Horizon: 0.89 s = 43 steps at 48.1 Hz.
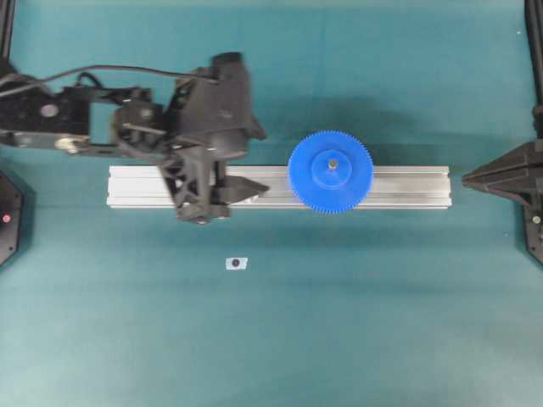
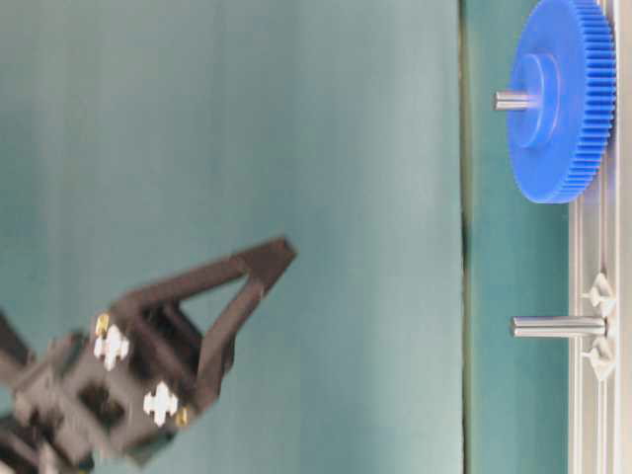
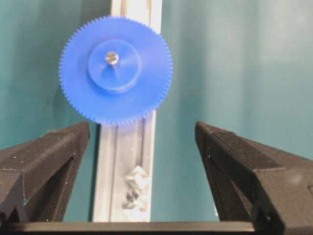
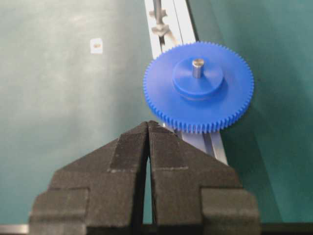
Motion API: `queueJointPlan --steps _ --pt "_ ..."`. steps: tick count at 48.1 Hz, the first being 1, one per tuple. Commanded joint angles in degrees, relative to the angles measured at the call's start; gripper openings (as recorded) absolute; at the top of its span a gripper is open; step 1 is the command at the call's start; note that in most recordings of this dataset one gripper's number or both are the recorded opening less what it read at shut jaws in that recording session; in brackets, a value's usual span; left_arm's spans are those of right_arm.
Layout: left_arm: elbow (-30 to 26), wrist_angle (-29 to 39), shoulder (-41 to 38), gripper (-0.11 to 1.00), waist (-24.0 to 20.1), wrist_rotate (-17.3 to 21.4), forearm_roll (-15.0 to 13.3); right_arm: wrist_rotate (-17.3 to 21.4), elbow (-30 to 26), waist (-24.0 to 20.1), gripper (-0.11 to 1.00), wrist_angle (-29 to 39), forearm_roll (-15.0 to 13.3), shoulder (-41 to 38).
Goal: Find the location of the shaft and insert the large gear.
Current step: 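Open the left gripper and withdraw it to the left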
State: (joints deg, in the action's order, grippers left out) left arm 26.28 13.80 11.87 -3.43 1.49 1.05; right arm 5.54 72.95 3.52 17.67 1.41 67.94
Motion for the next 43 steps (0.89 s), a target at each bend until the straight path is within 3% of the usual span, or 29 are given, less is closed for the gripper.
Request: queueJointPlan --steps 1,6,16,43 --pt "2.37 -4.31 3.69 0.90 0.26 -0.18 0.09 0.70 -0.62 0.09 0.05 -0.53 -0.09 -0.35" --pt "6.50 -8.96 6.59 0.90 0.26 -2.02 0.09 0.70 -0.70 0.09 0.05 -0.44 0.00 -0.35" --pt "11.69 -9.40 10.63 0.89 0.53 -3.87 0.09 0.79 -0.62 0.09 0.05 -0.44 -0.09 -0.35" --pt "13.62 -9.84 12.39 0.89 0.70 -4.13 0.09 0.70 -0.70 0.09 0.05 -0.44 0.00 -0.35"
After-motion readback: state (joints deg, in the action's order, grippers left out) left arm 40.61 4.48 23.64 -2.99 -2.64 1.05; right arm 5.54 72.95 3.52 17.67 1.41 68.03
